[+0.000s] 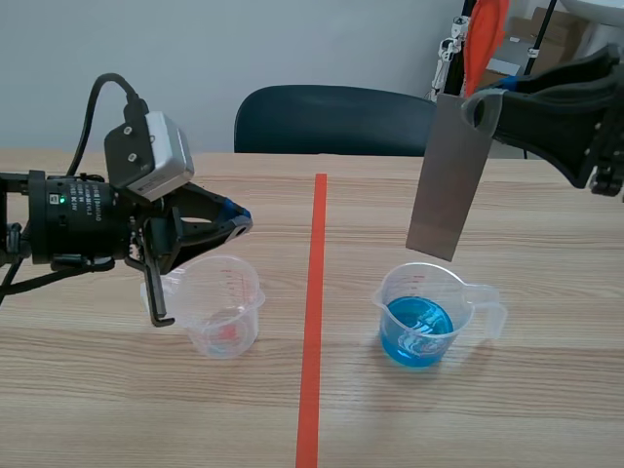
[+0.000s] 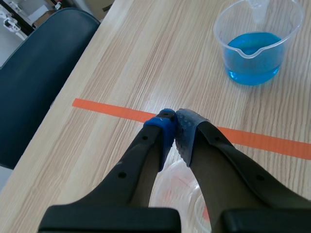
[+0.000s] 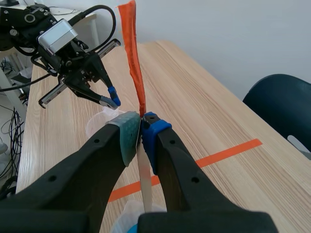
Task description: Do the redox reaction experiment. move the plate over the left beaker
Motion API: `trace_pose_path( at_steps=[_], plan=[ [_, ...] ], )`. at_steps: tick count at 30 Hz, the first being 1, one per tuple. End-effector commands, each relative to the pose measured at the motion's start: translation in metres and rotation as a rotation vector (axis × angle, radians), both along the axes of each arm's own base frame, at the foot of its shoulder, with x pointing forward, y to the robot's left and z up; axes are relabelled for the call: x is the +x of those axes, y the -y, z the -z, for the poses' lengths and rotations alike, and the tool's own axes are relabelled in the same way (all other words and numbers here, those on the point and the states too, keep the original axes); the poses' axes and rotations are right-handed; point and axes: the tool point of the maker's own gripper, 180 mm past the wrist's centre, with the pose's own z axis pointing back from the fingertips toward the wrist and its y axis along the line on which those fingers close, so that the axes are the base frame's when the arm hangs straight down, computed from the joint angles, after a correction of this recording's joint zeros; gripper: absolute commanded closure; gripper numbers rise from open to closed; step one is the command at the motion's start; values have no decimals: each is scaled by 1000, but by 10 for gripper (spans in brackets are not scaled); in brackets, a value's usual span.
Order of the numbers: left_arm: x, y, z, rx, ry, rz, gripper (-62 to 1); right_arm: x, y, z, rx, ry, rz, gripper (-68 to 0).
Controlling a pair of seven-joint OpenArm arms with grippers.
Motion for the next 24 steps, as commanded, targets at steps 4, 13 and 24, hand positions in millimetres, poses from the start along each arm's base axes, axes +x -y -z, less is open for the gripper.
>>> trace_pose_path(
  at_steps=[4,13,24],
  plan=[
    [-8,-14,-6,-54,-2,-27,-29,10,0,-25,23,67,5,-4],
    [-34,-50,-3,-174,-32,-121,-29,24,-18,-27,-2,91,15,-4],
    [-72,-71,16,-246,-51,-235,-29,35,-53,-28,-25,98,-22,-4]
  ],
)
